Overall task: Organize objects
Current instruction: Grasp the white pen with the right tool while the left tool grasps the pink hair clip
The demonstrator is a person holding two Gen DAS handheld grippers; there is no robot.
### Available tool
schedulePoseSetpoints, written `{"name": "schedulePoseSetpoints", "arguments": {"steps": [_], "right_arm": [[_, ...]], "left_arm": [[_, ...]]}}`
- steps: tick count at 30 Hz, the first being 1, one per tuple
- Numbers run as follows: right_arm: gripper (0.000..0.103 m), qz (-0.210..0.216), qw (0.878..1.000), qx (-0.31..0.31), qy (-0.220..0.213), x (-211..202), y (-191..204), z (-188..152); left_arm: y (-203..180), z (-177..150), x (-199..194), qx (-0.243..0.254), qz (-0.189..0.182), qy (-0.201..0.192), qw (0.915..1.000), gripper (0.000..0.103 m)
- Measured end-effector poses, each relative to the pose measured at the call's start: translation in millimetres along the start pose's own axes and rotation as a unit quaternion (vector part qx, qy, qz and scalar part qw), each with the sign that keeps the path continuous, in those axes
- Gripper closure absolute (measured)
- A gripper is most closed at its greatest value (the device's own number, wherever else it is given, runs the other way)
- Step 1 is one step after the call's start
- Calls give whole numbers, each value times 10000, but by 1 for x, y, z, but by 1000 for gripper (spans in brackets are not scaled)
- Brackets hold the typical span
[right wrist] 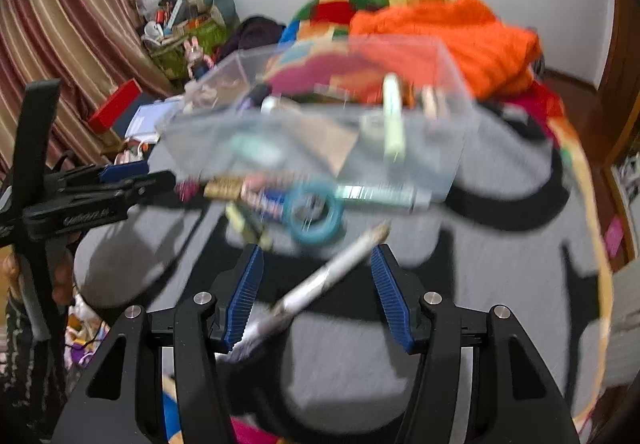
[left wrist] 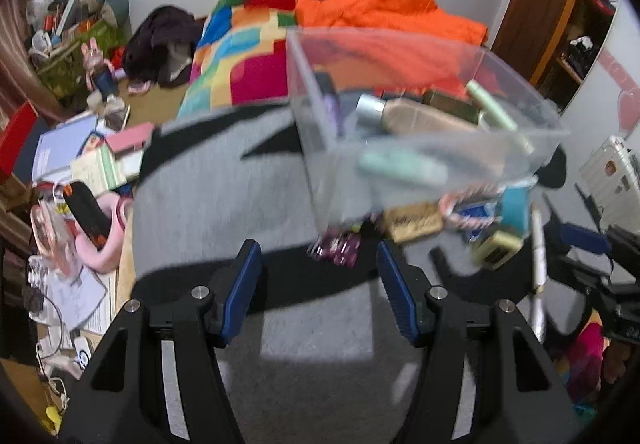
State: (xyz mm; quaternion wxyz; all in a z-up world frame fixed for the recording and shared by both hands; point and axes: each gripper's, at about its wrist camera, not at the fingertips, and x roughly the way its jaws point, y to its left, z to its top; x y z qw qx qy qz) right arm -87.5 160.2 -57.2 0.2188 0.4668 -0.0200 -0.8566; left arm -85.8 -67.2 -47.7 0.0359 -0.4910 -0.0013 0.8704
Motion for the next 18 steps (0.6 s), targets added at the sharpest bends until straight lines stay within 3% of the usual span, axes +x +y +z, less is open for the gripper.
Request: {"name": "schedulePoseSetpoints", "arguments": {"steps": [4,8,11,13,15,17,18], "right_arm": [[49,116,9995,142,240,14,6,-13],[49,-175,9998,-108,27,18,16,-18],[61,-275,9995,-161,7,16,14,-18],[73,-349,9993,-168,4,14,10,-18],[86,-315,9995,-80,25,10,0,-20],[91,-308,9995,-32,36,6,-7,-21],[92,-334,9994,-19,34,4,-10,-22]], "left_arm": [[0,-7,16,54,-53,227,9997,43],[-4,-1,22,192,-120,242,9995,41],[-4,3,26,170,-91,178,9997,41],[-6,3,27,221,12,91,9997,49],[-7,3,25,274,35,39,9996,67],[-9,2,24,313,80,7,9995,78],[-11,1,23,321,105,-4,9994,78]]}}
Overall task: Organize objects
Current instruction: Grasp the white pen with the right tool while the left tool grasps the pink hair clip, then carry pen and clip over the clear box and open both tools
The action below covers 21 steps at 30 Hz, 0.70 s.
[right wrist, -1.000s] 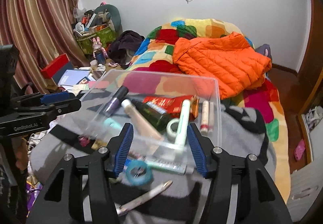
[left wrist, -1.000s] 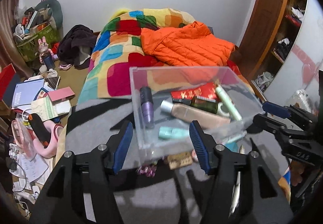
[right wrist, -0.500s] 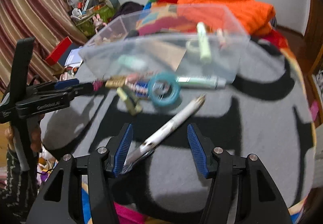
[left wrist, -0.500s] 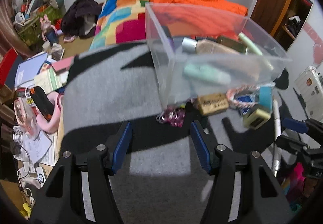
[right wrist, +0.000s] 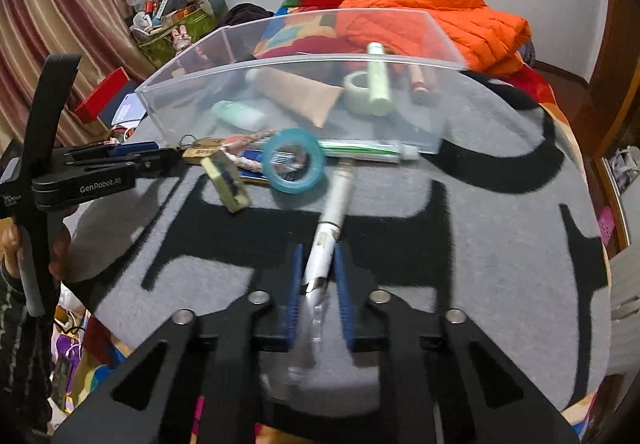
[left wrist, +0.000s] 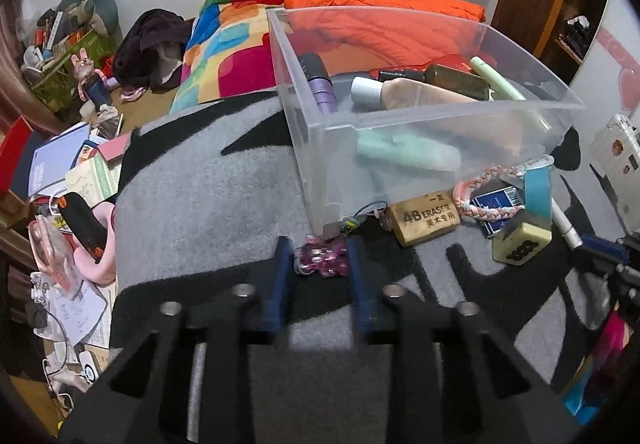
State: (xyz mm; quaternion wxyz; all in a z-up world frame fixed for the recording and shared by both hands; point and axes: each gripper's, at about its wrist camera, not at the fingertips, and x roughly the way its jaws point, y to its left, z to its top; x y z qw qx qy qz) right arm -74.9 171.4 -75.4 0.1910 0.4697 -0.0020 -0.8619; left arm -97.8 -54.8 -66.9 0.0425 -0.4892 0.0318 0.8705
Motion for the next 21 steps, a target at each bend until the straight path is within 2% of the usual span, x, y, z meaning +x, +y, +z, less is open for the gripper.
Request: {"name": "schedulePoseSetpoints", "arguments": {"steps": [4,10,21], "right_arm": [[92,-149,9999,3,-37,-8,-9,-5],[92,-155,9996,150,-162,-20,-24,-7],[92,-20,9956,158,-924,-60,-26,24]], "left_arm": [[-1,-6,-4,-29,45,-38,10000,78],[-2,-17,-27,-215,-37,-174,9996,78],[-14,0,-99,-276,-215,-1055,9938,78]]}}
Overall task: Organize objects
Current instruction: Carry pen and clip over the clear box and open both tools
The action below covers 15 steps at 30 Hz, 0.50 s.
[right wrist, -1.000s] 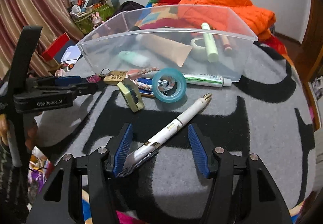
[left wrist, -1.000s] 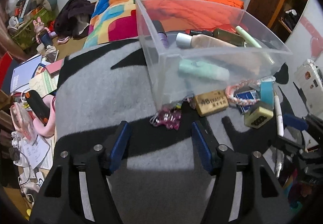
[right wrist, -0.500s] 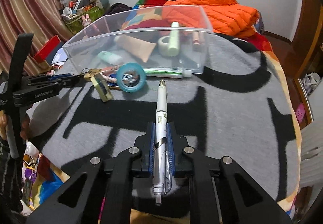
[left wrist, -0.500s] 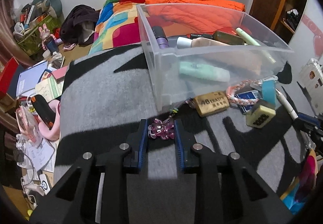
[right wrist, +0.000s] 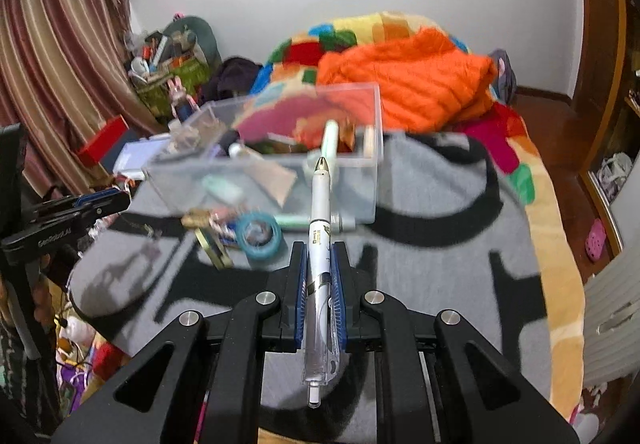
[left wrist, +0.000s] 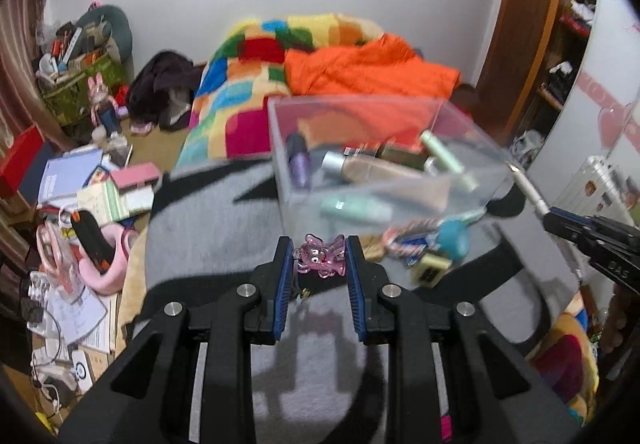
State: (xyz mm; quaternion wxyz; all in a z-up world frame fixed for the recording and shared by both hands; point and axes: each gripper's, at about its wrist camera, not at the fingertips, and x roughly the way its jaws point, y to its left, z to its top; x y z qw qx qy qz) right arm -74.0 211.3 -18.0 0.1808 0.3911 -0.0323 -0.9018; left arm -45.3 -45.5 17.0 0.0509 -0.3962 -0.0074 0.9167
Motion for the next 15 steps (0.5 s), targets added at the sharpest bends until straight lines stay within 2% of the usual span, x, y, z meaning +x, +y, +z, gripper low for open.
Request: {"name": "schedulePoseSetpoints", "arguments": {"steps": [7,15], "right_arm": [[92,75,9988,-138,-453,-9,6,34],[92,136,9965,-218,-795,-3,12,71]], "left_arm": [[-11,28,-22,38,-82,-401,9992,78],[-16,62,-22,-60,-146,-650,9978,78]]}}
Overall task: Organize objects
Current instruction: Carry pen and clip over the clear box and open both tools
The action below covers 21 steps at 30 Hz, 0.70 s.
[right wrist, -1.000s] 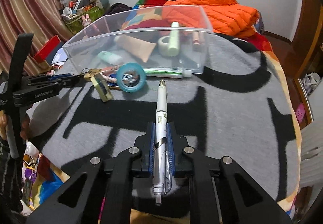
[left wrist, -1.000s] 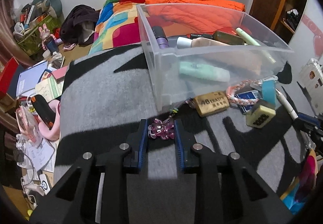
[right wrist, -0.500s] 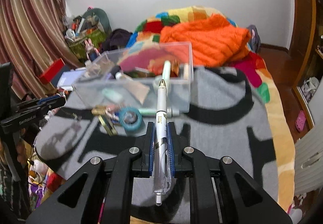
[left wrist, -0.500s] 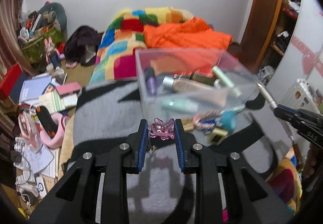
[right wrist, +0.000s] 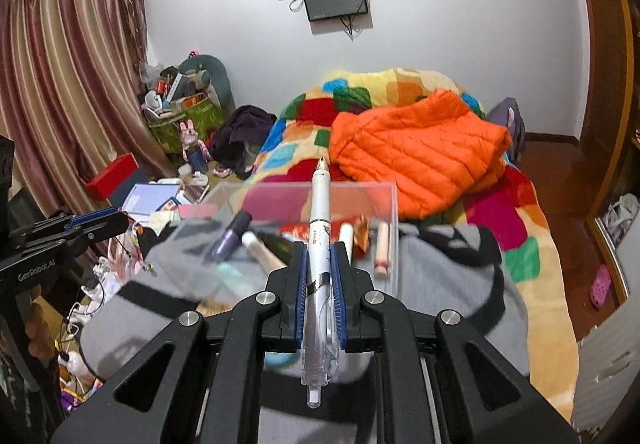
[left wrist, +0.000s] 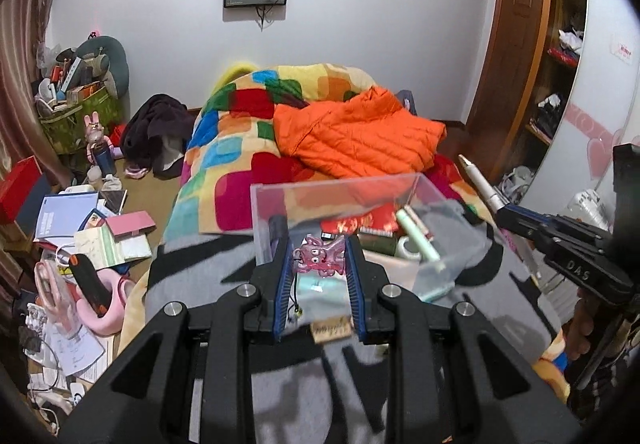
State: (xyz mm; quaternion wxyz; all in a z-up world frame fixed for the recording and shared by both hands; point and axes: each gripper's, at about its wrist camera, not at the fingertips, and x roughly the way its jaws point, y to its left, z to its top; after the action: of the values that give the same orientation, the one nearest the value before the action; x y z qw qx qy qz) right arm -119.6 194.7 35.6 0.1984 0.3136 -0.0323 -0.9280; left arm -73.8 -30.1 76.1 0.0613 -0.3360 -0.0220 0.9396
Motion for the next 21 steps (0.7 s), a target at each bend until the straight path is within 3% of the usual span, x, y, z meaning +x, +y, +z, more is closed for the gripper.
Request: {"name": "schedulePoseSetpoints", "arguments": {"steps": [11,21], "right_arm": [[92,-68,9998,-184,-27,38,2,32],[92,-226,9970,-434,600,98,-5,28]], "left_arm": [[-4,31,33,-132,-162,-25,9998,78],[3,19,102,-221,-55,691,9973,78]]}}
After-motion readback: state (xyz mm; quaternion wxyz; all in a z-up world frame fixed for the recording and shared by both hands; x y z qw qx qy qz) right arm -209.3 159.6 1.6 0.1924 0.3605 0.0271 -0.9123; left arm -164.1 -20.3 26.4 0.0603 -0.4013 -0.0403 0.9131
